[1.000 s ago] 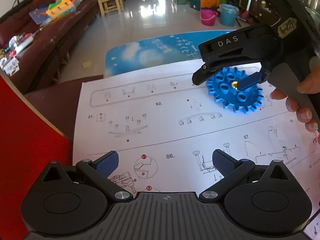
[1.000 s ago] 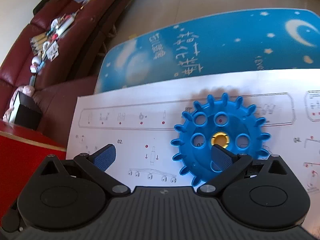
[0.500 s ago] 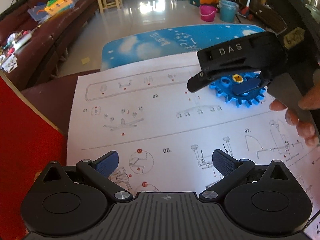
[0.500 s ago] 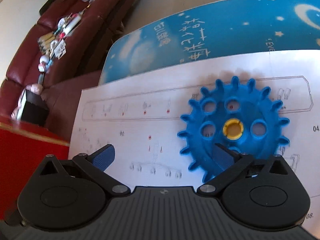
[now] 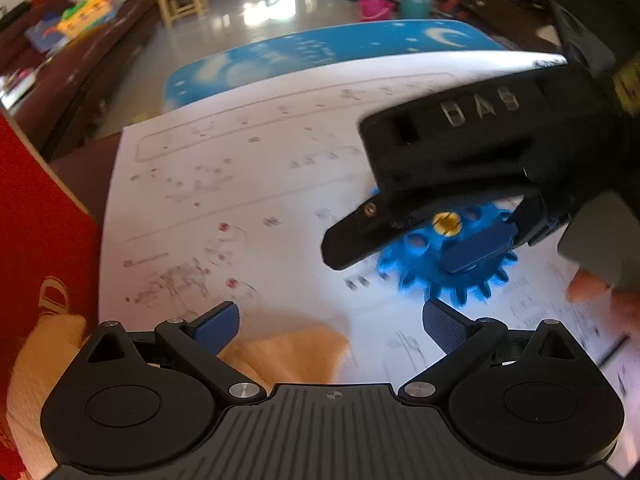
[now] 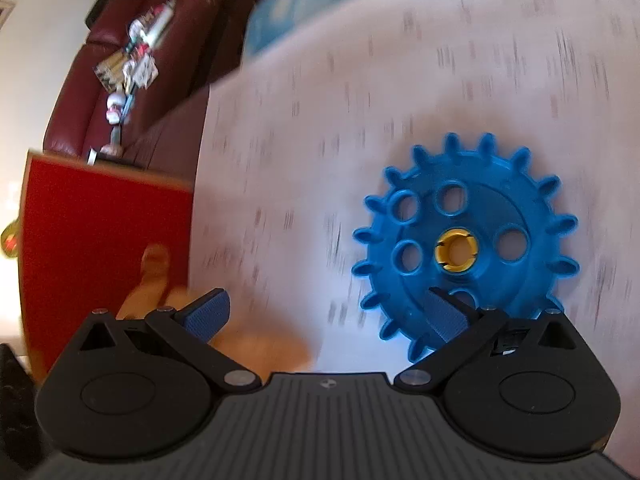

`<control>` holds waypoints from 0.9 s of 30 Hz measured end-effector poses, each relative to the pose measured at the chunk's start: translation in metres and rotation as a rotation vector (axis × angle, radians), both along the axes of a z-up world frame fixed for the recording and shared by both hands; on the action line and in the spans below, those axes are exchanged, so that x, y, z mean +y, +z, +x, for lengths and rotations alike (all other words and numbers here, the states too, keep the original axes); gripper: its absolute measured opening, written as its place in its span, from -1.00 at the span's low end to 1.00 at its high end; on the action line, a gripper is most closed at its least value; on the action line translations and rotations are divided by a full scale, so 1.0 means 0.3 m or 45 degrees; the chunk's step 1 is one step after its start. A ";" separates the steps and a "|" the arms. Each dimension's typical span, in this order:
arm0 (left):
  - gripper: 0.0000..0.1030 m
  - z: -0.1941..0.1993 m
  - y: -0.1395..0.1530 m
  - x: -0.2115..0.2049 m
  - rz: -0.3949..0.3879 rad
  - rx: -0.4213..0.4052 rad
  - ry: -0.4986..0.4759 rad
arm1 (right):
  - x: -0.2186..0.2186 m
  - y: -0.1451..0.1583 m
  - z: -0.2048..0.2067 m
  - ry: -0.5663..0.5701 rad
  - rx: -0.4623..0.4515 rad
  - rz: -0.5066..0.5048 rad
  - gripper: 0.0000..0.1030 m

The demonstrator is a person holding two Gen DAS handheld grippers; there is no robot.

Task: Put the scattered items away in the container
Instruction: 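Lower the left tool onto the blue gear while the right tool reaches it too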

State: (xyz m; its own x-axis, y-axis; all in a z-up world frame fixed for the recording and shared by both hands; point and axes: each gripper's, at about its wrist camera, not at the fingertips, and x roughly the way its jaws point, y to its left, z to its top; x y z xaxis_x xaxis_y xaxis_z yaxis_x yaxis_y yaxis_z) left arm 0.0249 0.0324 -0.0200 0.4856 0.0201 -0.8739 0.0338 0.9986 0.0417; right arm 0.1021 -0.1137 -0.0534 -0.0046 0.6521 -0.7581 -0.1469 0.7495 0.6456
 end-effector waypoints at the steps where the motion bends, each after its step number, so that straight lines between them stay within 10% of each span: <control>1: 0.99 -0.015 -0.003 -0.016 0.010 -0.007 -0.027 | -0.011 0.005 -0.015 -0.006 0.022 0.001 0.98; 13: 1.00 -0.007 -0.042 -0.212 0.165 -0.135 -0.355 | -0.238 0.072 -0.029 -0.207 -0.144 -0.180 0.98; 27: 1.00 0.126 -0.131 -0.220 -0.006 -0.001 -0.406 | -0.208 0.009 -0.048 -0.196 -0.078 -0.016 0.84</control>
State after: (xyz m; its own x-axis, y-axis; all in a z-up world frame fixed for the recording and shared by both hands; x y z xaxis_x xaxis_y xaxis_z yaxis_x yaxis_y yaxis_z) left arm 0.0628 -0.0338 -0.0595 0.4676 -0.1371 -0.8732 0.3448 0.9379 0.0374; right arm 0.0876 -0.1760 -0.0507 0.1413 0.6318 -0.7622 -0.0682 0.7743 0.6292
